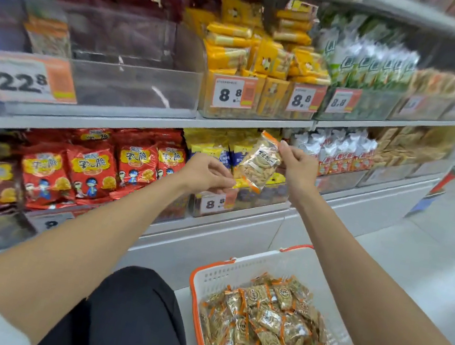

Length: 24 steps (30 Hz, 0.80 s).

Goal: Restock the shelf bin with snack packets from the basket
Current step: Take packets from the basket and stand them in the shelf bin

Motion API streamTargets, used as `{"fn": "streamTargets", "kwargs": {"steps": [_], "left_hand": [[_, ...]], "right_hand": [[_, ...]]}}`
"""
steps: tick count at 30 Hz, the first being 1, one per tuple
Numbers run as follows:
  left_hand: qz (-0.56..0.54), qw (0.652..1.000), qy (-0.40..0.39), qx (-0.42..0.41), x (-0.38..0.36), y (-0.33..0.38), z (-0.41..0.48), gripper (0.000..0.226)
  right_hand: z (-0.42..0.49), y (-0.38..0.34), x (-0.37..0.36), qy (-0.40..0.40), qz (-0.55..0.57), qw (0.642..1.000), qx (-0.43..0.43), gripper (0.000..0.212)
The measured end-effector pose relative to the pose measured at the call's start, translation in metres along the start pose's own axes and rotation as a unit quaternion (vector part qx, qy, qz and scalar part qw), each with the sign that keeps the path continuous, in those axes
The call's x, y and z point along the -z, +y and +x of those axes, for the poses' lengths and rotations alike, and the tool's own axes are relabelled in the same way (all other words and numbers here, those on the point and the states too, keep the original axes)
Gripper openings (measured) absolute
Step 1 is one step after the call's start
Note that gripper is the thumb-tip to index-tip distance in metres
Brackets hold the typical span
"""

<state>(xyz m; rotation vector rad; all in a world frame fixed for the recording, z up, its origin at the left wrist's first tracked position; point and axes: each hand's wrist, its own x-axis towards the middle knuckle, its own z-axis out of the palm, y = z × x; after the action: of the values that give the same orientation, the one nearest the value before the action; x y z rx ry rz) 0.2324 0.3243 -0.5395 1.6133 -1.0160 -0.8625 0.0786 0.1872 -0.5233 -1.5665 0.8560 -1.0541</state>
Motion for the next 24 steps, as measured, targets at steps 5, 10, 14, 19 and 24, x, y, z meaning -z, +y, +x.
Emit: {"fn": "streamTargets", "kwargs": {"steps": [5,10,14,19,24], "left_hand": [[-0.043,0.999,-0.016,-0.01,0.024,0.026,0.003,0.033],[-0.01,0.999,0.006,-0.043,0.036,0.048,0.003,0.029],[-0.029,0.991,0.091,-0.088,0.061,0.065,0.004,0.037],[-0.001,0.989,0.101,-0.111,0.112,0.097,0.002,0.036],[0.065,0.969,0.173,-0.162,0.185,0.138,-0.004,0.017]], "right_hand": [[0.004,-0.03,-0.006,-0.05,-0.052,0.996,0.059,0.028],[-0.004,-0.059,-0.031,-0.092,-0.058,0.989,0.096,0.034],[-0.004,-0.078,-0.051,-0.174,-0.001,0.984,0.033,0.029],[0.004,-0.105,-0.087,-0.192,-0.04,0.976,0.099,0.019],[0.025,-0.143,-0.157,-0.208,-0.029,0.969,0.133,0.005]]}}
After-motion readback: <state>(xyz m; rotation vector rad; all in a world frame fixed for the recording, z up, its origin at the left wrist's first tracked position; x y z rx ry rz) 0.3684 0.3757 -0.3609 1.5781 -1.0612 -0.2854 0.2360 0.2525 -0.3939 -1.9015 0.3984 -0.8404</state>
